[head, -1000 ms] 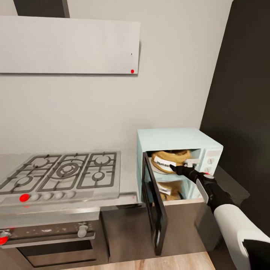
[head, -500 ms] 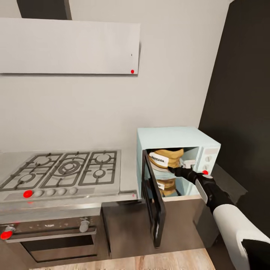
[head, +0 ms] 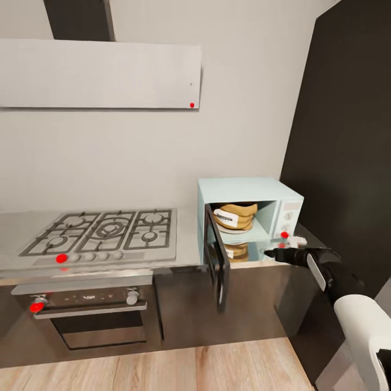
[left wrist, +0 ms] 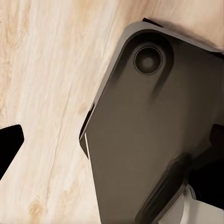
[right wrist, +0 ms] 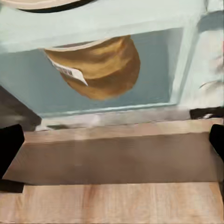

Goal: In the kitchen, take the popcorn bag from the countertop, put it into the microwave, and heat it until the popcorn is cooked so the cooked popcorn ends up inside the bag.

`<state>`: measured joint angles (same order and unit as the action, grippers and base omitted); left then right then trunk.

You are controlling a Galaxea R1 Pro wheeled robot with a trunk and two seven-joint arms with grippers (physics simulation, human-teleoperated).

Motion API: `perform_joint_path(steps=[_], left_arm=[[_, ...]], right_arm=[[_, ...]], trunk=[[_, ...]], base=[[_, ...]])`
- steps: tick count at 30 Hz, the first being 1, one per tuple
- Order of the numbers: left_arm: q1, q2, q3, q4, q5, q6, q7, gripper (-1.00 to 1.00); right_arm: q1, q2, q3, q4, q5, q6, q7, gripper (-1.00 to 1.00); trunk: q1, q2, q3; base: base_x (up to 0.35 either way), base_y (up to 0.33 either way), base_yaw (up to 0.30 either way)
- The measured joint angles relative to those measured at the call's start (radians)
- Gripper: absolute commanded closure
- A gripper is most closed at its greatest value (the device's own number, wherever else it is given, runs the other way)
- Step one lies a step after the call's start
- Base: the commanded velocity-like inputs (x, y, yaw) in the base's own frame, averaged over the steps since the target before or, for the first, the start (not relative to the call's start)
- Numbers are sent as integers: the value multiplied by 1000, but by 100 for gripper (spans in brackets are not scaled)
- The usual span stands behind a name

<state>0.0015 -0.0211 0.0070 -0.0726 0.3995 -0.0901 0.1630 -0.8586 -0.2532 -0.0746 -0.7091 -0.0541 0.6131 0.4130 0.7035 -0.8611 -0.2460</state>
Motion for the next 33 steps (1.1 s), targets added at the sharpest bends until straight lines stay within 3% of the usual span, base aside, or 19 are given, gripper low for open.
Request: perform_joint_path(steps=[1,4,6,9,11,13,14,16,18,19,20,24,29,33], left_arm=[[0,-1,0,0,0,0,0,-100],[0,-1,-2,0,-4,0,0,-100],[0,-3,-4,0,-6,0,0,-100],[0,-3,-6,0,-7,0,0,-100],[0,-3,-7,0,-7,0,0,-100],[0,-2,-9,0,-8,1,-2,-100],[0,-3,-10,0,-8,1,-3,-100],[0,-3,-10,0,-8,2,-4,-100],[0,-3,-10,0,-9,2,-5,-100],[0,-3,-11,0,-9,2,-5,-100],[0,-2,-11,0,-9,2,-6,-100],[0,-1,-10,0,-6,2,-9,-100],[0,-4,-13,-22,-10,2,-12,-100],[-1,-6,-15,-248,-12,24,-9,-100]], right_arm=[[0,-26,1,9,-2,14,0,-100],[19,-55,2,62,5,25,0,-100],[76,-66,4,108,18,25,-1,-100],[216,-71,8,207,64,5,-8,-100],[274,-61,12,346,93,-82,-17,-100],[313,-52,15,598,121,-302,-38,-100],[328,-49,16,672,128,-414,-65,-100],[406,-40,13,719,131,-510,-119,-100],[516,-4,12,734,130,-549,-167,-100],[535,8,11,736,130,-555,-177,-100],[585,41,11,739,129,-592,-213,-100],[683,101,9,740,126,-704,-335,-100],[696,115,8,740,125,-718,-356,-100],[697,114,7,740,113,-718,-358,-100]], trunk=[[0,0,0],[0,0,0],[0,0,0],[0,0,0],[0,0,0],[0,0,0],[0,0,0],[0,0,0],[0,0,0],[0,0,0],[0,0,0],[-1,0,0],[-1,0,0],[-1,0,0]], base=[[-330,0,0],[-331,0,0],[-332,0,0],[-333,0,0],[-334,0,0],[-327,0,0],[-312,0,0],[-251,0,0],[-107,0,0],[-39,0,0],[-25,0,0],[-5,0,0],[0,0,0],[0,0,0]])
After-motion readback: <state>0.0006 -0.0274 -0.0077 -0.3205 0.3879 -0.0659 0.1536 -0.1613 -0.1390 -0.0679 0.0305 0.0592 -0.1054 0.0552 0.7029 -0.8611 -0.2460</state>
